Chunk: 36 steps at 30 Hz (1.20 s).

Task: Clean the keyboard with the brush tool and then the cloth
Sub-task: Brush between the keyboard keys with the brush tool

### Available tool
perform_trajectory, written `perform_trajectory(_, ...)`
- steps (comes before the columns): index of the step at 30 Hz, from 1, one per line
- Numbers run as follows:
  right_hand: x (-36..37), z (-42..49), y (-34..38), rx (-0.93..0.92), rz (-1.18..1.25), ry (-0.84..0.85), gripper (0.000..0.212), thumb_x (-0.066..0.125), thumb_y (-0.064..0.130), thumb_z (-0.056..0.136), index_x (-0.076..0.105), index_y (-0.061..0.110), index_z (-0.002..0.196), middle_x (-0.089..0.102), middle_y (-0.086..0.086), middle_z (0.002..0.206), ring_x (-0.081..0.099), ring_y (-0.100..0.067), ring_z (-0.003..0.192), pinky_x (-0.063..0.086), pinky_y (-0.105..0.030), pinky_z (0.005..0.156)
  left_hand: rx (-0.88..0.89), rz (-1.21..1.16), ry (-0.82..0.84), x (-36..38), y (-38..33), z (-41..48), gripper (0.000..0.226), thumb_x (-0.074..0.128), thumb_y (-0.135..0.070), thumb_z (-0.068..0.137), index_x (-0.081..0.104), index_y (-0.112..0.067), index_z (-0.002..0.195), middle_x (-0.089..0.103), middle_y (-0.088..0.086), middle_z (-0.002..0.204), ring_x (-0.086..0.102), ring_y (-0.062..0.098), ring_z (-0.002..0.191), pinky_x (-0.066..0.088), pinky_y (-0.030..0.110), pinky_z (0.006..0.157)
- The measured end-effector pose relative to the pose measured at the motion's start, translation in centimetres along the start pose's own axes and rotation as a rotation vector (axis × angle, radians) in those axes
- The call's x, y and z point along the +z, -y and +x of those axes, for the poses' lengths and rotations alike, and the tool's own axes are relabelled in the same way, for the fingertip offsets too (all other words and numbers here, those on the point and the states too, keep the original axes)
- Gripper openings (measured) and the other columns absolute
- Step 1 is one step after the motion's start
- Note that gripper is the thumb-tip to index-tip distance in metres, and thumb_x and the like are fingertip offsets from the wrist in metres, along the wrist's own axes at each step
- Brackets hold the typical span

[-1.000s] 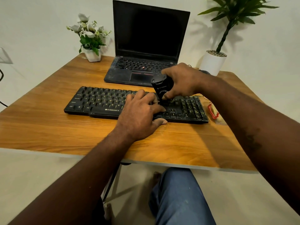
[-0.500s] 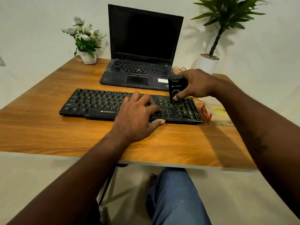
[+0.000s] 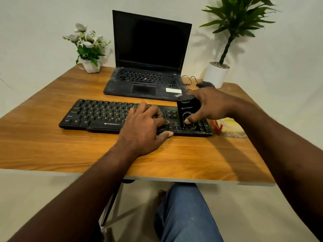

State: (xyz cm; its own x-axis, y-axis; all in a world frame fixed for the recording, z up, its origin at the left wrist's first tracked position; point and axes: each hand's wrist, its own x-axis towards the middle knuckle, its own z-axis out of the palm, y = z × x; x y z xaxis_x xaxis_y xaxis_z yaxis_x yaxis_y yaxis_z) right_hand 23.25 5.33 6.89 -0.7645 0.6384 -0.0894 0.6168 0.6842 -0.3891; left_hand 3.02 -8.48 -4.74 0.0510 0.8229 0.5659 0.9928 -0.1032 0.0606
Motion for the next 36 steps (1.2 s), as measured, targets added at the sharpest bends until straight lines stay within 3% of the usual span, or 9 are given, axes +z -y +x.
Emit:
perform_trajectory(2,-0.3,-0.6,0.3,-0.012,0.03,0.026,0.049,0.091,0.028,0.074,0.063,0.026,0.114,0.072,0.006,0.103,0.069,-0.009,0.093,0.056,-0.026,0.076,0.001,0.005,0.001,-0.1,0.0,0.1,0.055,0.05,-0.074,0.091,0.073,-0.034,0.121,0.055,-0.008,0.115,0.043,0.019,0.113,0.038,0.041,0.087)
perform_trajectory(5,0.3,-1.0,0.1,0.002,0.025,-0.111,0.045,0.091,0.027,0.075,0.06,0.029,0.109,0.068,0.01,0.101,0.068,-0.011,0.095,0.051,-0.023,0.072,0.005,0.013,0.0,0.0,-0.1,-0.1,0.057,0.047,-0.074,0.091,0.074,-0.033,0.121,0.055,-0.008,0.114,0.043,0.019,0.113,0.038,0.04,0.085)
perform_trajectory(9,0.3,-1.6,0.7,-0.008,0.081,-0.009,0.044,0.09,0.025,0.076,0.062,0.029,0.11,0.071,0.007,0.1,0.069,-0.007,0.091,0.053,-0.022,0.073,0.006,0.011,0.005,-0.1,0.0,-0.1,0.057,0.046,-0.075,0.091,0.074,-0.034,0.121,0.055,-0.008,0.114,0.043,0.019,0.112,0.038,0.04,0.085)
perform_trajectory(12,0.5,-1.6,0.9,-0.01,0.031,-0.138,0.045,0.09,0.025,0.076,0.061,0.029,0.11,0.068,0.01,0.102,0.067,-0.011,0.097,0.053,-0.025,0.076,-0.001,0.015,0.006,0.0,0.1,-0.1,0.057,0.047,-0.075,0.091,0.073,-0.034,0.122,0.055,-0.008,0.114,0.043,0.019,0.113,0.039,0.041,0.086)
perform_trajectory(17,0.9,-3.0,0.7,-0.021,0.05,-0.072,0.043,0.091,0.025,0.076,0.061,0.033,0.106,0.071,0.009,0.102,0.068,-0.005,0.093,0.054,-0.022,0.074,0.0,0.01,0.006,-0.1,0.0,-0.1,0.057,0.049,-0.074,0.091,0.074,-0.034,0.121,0.056,-0.007,0.114,0.043,0.02,0.113,0.039,0.042,0.087)
perform_trajectory(22,2.1,-3.8,0.7,-0.014,0.045,-0.192,0.043,0.092,0.024,0.075,0.057,0.039,0.097,0.067,0.016,0.095,0.063,0.007,0.084,0.044,-0.005,0.061,-0.004,0.007,0.015,-0.1,0.0,-0.1,0.058,0.048,-0.075,0.09,0.073,-0.034,0.122,0.056,-0.007,0.116,0.043,0.02,0.114,0.039,0.042,0.089)
perform_trajectory(30,2.3,-5.1,1.2,-0.028,0.047,-0.171,0.044,0.091,0.025,0.076,0.054,0.044,0.093,0.065,0.019,0.094,0.062,0.004,0.088,0.045,-0.01,0.066,-0.008,0.015,0.03,-0.3,-0.1,-0.1,0.058,0.048,-0.075,0.09,0.072,-0.034,0.124,0.056,-0.007,0.116,0.042,0.02,0.115,0.037,0.041,0.088)
perform_trajectory(34,2.8,-5.6,1.2,-0.016,0.068,-0.283,0.045,0.091,0.028,0.077,0.055,0.042,0.1,0.063,0.022,0.093,0.06,0.008,0.085,0.044,-0.008,0.062,-0.009,0.014,0.029,-0.4,-0.2,0.0,0.057,0.051,-0.074,0.09,0.073,-0.034,0.123,0.057,-0.006,0.116,0.043,0.02,0.114,0.038,0.042,0.089)
perform_trajectory(36,3.0,-5.8,1.3,-0.019,0.076,-0.218,0.043,0.091,0.028,0.076,0.055,0.042,0.094,0.064,0.021,0.092,0.06,0.01,0.082,0.044,-0.007,0.062,-0.01,0.013,0.033,-0.3,-0.2,-0.1,0.056,0.051,-0.073,0.09,0.072,-0.034,0.123,0.057,-0.006,0.116,0.043,0.021,0.114,0.039,0.042,0.089)
